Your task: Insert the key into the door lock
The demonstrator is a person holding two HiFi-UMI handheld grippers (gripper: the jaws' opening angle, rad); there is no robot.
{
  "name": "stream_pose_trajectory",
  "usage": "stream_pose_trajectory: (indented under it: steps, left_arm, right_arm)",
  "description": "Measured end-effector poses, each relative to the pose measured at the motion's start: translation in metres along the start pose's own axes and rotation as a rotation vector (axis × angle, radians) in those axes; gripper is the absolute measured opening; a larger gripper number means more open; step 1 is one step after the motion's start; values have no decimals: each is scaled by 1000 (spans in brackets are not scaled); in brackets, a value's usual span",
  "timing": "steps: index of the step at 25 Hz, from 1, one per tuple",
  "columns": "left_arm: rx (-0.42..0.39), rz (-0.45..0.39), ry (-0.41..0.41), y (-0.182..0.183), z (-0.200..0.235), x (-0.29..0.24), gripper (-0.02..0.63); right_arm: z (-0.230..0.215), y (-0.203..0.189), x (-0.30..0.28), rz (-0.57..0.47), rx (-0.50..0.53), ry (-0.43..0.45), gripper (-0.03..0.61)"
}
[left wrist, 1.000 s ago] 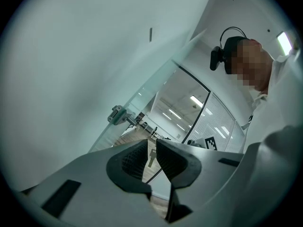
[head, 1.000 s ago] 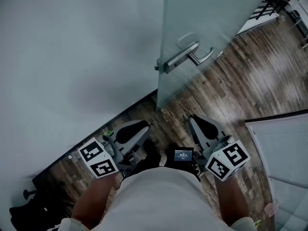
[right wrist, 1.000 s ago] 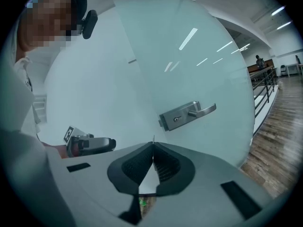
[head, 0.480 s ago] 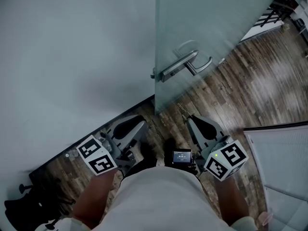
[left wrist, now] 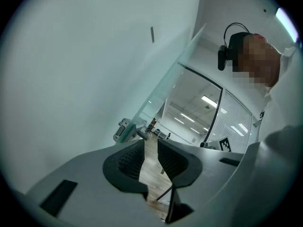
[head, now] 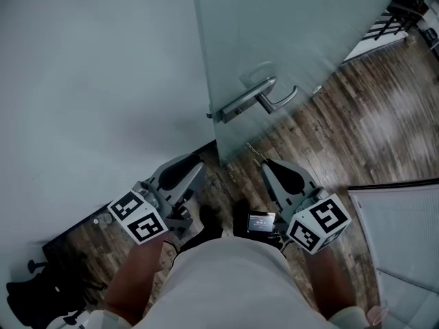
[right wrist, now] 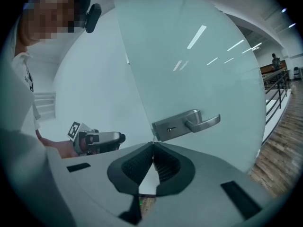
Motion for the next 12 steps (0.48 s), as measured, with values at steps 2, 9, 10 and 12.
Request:
stream_pose_trajectory:
  steps: [2,9,10,12]
  left_arm:
    - [-11,0,3,2,1,-6,86]
    - [-67,0,18,15,2,-26,114]
    - [-78,-1,23,18,3,-29,121]
    - [-97,-1,31,23,3,-34,130]
  right_arm:
    - [-4,2,-3,-3,11,3,15]
    - [-20,4,-18,-5,35,15,15]
    - [-22,5,-19,-7,37,14,15]
    - [-26,7,-22,-9,40,11,15]
Point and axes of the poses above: the fingertips, and each gripper's own axes: x backward along the fingers, z to its left, y out of its top, the point moved 5 cm from there along x, backward along the fingers, and after that the axes turned 15 degrees about x, right-handed, at the moved point
